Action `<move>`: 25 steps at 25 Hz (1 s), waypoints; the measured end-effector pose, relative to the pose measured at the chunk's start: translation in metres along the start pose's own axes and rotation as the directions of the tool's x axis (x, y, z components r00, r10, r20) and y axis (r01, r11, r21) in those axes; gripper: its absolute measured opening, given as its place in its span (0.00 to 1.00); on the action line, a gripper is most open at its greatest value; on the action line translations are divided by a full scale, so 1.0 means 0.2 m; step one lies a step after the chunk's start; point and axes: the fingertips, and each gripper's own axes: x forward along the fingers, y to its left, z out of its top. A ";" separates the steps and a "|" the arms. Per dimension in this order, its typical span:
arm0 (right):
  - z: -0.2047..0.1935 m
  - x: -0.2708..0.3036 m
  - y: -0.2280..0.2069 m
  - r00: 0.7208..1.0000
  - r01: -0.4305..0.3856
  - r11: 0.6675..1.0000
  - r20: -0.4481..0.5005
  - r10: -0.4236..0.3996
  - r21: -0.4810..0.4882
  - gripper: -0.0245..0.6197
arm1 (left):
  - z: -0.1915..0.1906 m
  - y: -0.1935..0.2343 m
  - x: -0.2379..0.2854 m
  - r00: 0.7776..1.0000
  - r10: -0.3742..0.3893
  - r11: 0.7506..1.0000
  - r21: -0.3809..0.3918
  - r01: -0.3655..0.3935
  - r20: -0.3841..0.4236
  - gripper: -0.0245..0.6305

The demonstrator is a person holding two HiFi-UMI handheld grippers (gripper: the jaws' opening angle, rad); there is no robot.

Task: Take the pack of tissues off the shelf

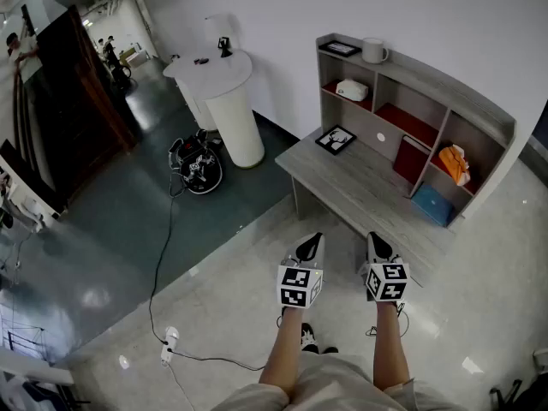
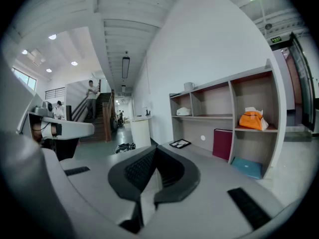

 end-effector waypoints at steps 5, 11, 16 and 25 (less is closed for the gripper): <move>-0.03 0.03 0.00 1.000 0.011 1.000 -0.015 -0.011 0.008 0.06 | 0.00 0.01 0.05 1.000 -0.024 1.000 -0.016 0.024 0.007 0.05; 0.01 0.11 0.01 1.000 0.015 1.000 0.002 -0.016 0.025 0.06 | 0.02 0.09 0.08 1.000 -0.018 1.000 -0.015 0.018 0.013 0.05; 0.04 0.17 0.01 1.000 0.011 0.999 0.003 -0.011 0.035 0.06 | 0.06 0.15 0.10 0.999 -0.014 1.000 -0.026 0.016 0.047 0.05; 0.00 0.36 0.11 0.992 -0.072 0.997 -0.103 0.071 -0.002 0.06 | 0.04 0.31 0.19 0.999 -0.028 0.999 -0.040 0.029 0.037 0.05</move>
